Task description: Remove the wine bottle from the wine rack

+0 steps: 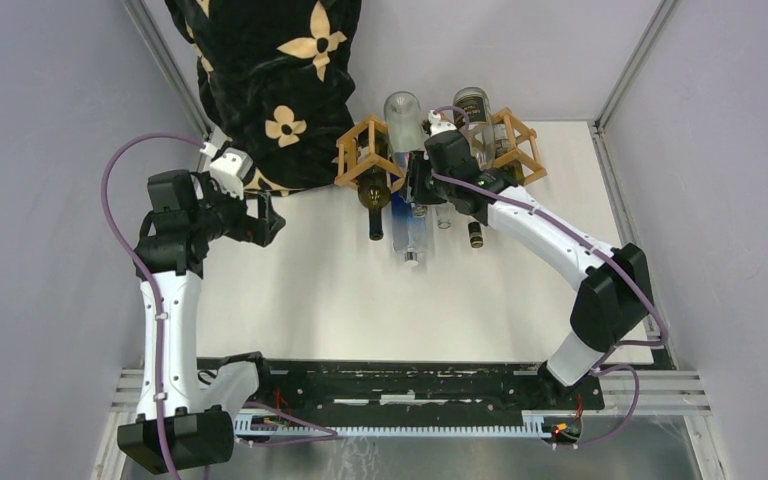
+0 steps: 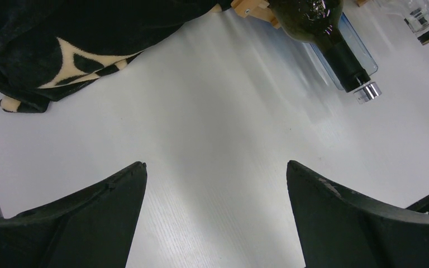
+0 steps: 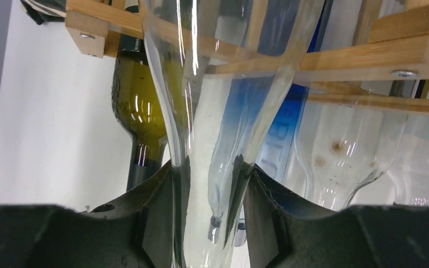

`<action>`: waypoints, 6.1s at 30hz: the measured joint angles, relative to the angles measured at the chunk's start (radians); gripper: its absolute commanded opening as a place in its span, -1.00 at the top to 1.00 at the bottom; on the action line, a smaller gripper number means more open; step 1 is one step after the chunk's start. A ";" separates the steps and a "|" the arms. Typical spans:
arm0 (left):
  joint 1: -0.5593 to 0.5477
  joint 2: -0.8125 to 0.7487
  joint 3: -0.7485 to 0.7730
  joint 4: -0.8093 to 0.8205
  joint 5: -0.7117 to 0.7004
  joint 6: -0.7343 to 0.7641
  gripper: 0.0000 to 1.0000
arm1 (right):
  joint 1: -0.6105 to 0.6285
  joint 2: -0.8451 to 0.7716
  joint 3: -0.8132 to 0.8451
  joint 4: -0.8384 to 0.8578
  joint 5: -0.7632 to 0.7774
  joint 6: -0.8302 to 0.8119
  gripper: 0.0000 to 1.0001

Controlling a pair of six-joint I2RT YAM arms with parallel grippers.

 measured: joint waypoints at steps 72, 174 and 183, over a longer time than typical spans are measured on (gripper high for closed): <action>-0.007 -0.263 -0.381 -0.266 0.224 1.534 -1.00 | 0.350 -0.050 -0.068 -0.135 -0.550 -0.053 1.00; -0.042 0.006 -0.109 0.089 0.153 -0.026 -1.00 | 0.426 0.083 0.156 0.071 0.121 -0.386 1.00; -0.034 0.014 -0.100 0.092 0.014 -0.126 -1.00 | 0.428 0.209 0.245 0.138 0.139 -0.424 1.00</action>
